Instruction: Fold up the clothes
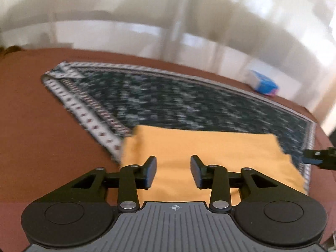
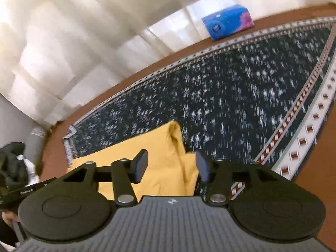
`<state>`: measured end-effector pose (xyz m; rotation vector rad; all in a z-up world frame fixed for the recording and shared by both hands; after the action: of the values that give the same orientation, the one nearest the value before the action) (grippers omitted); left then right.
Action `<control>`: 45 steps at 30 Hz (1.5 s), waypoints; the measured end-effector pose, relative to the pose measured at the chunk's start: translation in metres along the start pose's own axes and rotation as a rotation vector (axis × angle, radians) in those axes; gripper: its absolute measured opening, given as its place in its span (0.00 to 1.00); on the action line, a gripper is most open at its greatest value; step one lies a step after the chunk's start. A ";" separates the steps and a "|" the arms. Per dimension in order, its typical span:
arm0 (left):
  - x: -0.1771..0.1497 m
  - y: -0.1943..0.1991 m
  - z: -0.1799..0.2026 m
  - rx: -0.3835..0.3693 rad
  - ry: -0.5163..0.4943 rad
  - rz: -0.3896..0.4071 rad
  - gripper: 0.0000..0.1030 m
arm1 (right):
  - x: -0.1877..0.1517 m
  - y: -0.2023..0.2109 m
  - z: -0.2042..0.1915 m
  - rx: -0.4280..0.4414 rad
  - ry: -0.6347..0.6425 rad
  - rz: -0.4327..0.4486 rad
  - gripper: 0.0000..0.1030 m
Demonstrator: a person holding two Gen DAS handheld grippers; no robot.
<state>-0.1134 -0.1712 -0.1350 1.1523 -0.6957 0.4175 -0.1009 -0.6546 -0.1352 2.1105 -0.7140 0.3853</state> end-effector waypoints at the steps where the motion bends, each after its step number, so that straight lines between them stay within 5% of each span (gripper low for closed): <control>1: -0.002 -0.001 0.009 -0.031 0.010 -0.005 0.53 | -0.002 0.000 0.001 -0.003 0.004 -0.011 0.55; 8: -0.017 -0.033 0.092 -0.196 -0.060 -0.074 0.53 | -0.026 -0.011 0.011 0.031 -0.025 -0.092 0.54; 17: -0.037 -0.081 0.117 -0.139 -0.055 -0.190 0.53 | -0.035 -0.014 0.027 0.149 -0.121 -0.155 0.52; 21: -0.047 -0.080 0.112 -0.132 -0.038 -0.169 0.53 | -0.035 -0.016 0.035 0.184 -0.177 -0.141 0.51; 24: -0.045 -0.080 0.115 -0.122 -0.055 -0.175 0.54 | -0.034 -0.020 0.038 0.181 -0.203 -0.141 0.38; 26: -0.046 -0.080 0.117 -0.118 -0.083 -0.174 0.54 | -0.034 -0.021 0.036 0.146 -0.179 -0.152 0.19; 28: -0.046 -0.082 0.118 -0.118 -0.092 -0.172 0.54 | -0.034 -0.021 0.036 0.136 -0.174 -0.158 0.17; 36: -0.031 -0.062 0.089 -0.215 0.053 -0.160 0.55 | -0.019 -0.003 0.003 0.112 -0.125 -0.144 0.11; 41: -0.017 -0.011 0.022 -0.242 0.186 -0.020 0.56 | 0.011 0.015 -0.081 0.216 0.025 -0.076 0.09; 45: -0.015 0.014 -0.029 -0.201 0.212 0.021 0.57 | 0.025 -0.013 -0.149 0.267 0.156 -0.119 0.08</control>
<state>-0.1246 -0.1387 -0.1424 0.8970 -0.5514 0.4683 -0.0757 -0.5368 -0.0427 2.3288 -0.4636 0.5991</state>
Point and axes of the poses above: each gripper's, at about its wrist camera, not at the fingertips, and y roughly against the way its jaws point, z to its right, x to its top, the point moved 2 cm from there along -y, roughly the way its jaws point, and after that the axes turned 3 degrees about -y, right-handed, at the moved point
